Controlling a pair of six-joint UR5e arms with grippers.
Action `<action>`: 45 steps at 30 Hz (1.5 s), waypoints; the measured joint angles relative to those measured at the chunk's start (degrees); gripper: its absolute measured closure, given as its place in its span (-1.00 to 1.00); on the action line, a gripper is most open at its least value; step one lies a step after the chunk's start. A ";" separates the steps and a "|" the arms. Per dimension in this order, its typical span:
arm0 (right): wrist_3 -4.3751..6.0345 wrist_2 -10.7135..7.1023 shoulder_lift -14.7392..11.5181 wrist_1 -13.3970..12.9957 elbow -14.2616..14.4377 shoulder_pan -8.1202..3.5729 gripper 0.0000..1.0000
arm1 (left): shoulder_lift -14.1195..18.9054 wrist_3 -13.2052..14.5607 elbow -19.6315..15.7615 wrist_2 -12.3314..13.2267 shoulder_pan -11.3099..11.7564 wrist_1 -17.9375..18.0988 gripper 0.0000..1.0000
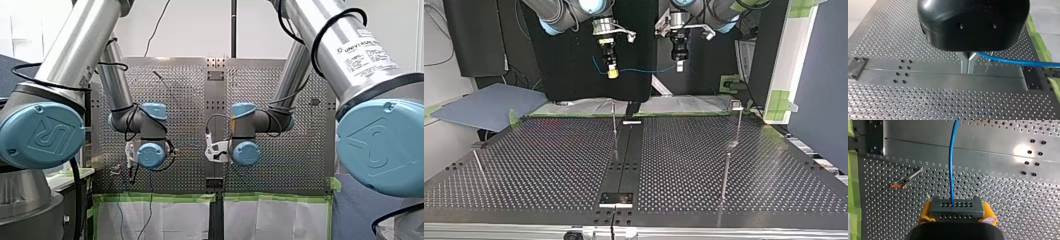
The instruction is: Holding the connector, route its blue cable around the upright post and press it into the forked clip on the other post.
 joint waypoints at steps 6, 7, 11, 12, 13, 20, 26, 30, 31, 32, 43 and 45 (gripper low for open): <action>0.56 0.84 0.69 1.27 -0.92 -0.09 1.00 | 1.10 1.79 1.33 2.01 1.99 -2.01 0.98; 0.90 1.06 0.53 1.68 -1.28 -0.03 1.00 | 1.46 1.85 1.49 2.41 2.31 -2.39 0.98; 2.85 0.78 -1.07 3.79 -2.16 0.15 1.00 | 3.23 0.96 1.78 3.38 3.26 -4.21 0.98; 3.31 0.46 -1.49 4.24 -2.22 0.15 1.00 | 3.85 0.62 1.80 3.44 3.49 -4.82 0.98; 3.77 0.09 -1.94 4.70 -2.28 0.14 1.00 | 4.30 0.42 1.81 3.44 3.65 -5.30 0.98; 7.01 -2.47 -5.34 7.02 -3.60 -0.18 1.00 | 7.82 -0.23 2.60 3.38 4.72 -8.13 0.98; 7.73 -3.32 -8.25 9.73 -5.70 -0.75 1.00 | 10.76 -1.34 4.57 2.50 5.69 -10.90 0.98; 7.92 -4.24 -10.18 11.65 -7.40 -1.07 1.00 | 13.28 -2.26 6.20 1.02 6.60 -13.37 0.98; 7.91 -4.43 -10.66 12.12 -7.86 -1.12 1.00 | 13.81 -2.38 6.58 0.58 6.78 -13.89 0.98; 7.88 -4.62 -11.28 12.75 -8.47 -1.16 1.00 | 14.30 -2.46 6.94 0.14 6.95 -14.40 0.98; 7.63 -6.44 -16.26 17.00 -13.42 -1.02 1.00 | 19.40 -4.57 11.69 -2.64 9.16 -19.49 0.94; 7.59 -6.71 -17.37 17.86 -14.53 -0.91 1.00 | 20.37 -5.18 12.39 -2.66 9.52 -20.45 0.94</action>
